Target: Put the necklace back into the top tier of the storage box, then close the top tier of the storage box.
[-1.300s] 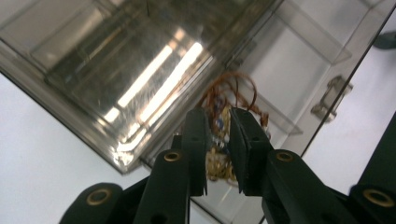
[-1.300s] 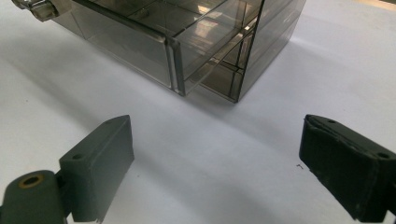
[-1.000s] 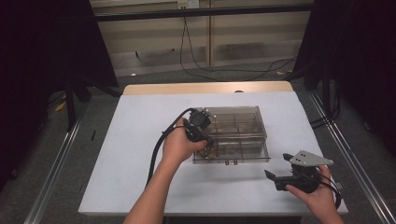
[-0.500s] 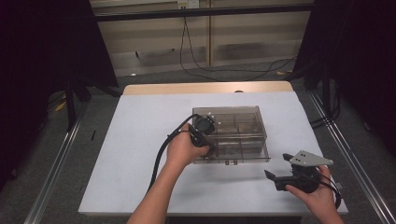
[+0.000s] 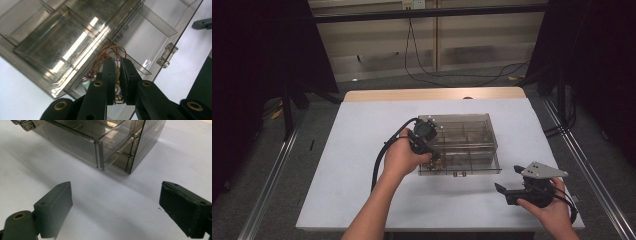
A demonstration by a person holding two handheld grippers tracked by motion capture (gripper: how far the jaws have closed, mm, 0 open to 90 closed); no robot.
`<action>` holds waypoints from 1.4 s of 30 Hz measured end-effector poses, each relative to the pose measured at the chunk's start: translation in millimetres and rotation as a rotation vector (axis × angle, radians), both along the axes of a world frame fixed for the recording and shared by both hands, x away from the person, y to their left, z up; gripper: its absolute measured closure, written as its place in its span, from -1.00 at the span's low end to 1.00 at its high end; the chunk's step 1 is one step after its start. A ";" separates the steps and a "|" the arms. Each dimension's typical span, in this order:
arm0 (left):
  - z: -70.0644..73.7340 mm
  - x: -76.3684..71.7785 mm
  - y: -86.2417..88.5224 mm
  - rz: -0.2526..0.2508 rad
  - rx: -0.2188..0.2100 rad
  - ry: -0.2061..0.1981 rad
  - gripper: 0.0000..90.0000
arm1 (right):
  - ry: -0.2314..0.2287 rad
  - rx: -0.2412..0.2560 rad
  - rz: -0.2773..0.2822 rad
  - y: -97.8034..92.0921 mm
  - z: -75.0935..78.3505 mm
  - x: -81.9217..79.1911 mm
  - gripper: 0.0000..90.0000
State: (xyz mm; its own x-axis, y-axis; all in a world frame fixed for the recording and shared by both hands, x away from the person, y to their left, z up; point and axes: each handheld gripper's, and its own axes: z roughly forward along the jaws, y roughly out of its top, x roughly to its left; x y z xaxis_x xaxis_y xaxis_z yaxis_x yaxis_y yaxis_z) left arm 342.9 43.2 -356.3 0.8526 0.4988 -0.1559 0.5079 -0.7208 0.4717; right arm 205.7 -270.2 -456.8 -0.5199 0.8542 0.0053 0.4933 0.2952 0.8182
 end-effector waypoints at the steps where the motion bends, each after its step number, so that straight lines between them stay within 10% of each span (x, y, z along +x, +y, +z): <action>1: 2.1 0.3 0.8 0.005 -0.007 -0.008 0.85 | -0.002 -0.002 -0.005 0.5 0.3 -0.2 -0.74; 42: 4.7 27.6 -0.8 0.094 0.005 -0.098 0.84 | 0.012 0.018 0.024 9.6 13.5 -9.6 0.19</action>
